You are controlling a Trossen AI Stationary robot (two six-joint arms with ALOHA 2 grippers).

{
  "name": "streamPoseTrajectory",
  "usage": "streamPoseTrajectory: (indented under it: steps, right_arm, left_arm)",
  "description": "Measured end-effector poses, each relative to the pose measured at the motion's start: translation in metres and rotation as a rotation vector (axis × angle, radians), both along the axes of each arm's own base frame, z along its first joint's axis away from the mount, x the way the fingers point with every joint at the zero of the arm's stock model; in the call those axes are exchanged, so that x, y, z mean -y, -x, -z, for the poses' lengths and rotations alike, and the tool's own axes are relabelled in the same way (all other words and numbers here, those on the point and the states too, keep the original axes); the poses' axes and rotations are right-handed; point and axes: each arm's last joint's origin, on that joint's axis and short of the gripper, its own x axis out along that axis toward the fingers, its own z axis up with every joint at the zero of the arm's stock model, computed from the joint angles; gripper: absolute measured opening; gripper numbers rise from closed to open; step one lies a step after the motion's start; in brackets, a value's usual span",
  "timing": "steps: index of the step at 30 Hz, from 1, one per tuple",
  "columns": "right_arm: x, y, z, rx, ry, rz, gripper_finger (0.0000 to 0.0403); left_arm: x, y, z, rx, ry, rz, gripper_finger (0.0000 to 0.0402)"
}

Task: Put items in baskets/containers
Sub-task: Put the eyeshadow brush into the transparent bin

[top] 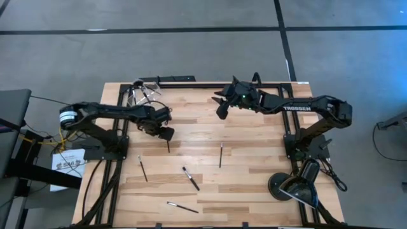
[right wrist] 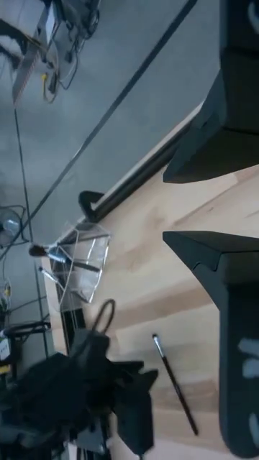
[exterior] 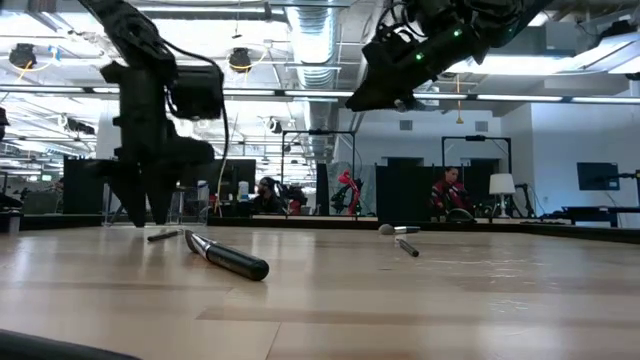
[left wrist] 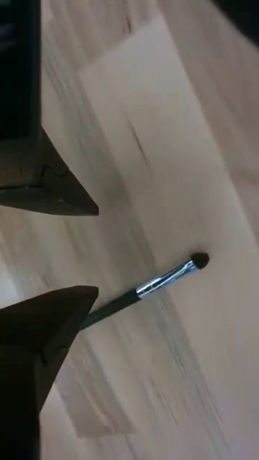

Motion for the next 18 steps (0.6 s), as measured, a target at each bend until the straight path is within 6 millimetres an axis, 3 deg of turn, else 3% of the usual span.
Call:
streamPoseTrajectory:
  steps: [6, 11, 18]
  right_arm:
    - [0.003, 0.001, 0.000, 0.000, 0.000, 0.009, 0.0107]
    - [0.003, 0.001, 0.000, 0.000, 0.007, 0.004, 0.0107]
    - [0.003, 0.001, -0.001, 0.007, 0.011, 0.002, 0.0107]
  left_arm:
    - [-0.006, -0.020, -0.001, -0.001, -0.007, 0.041, 0.0169]
    - [-0.007, -0.023, -0.006, 0.014, -0.009, 0.021, 0.0170]
    - [-0.010, -0.027, 0.009, -0.045, 0.001, 0.003, 0.0163]
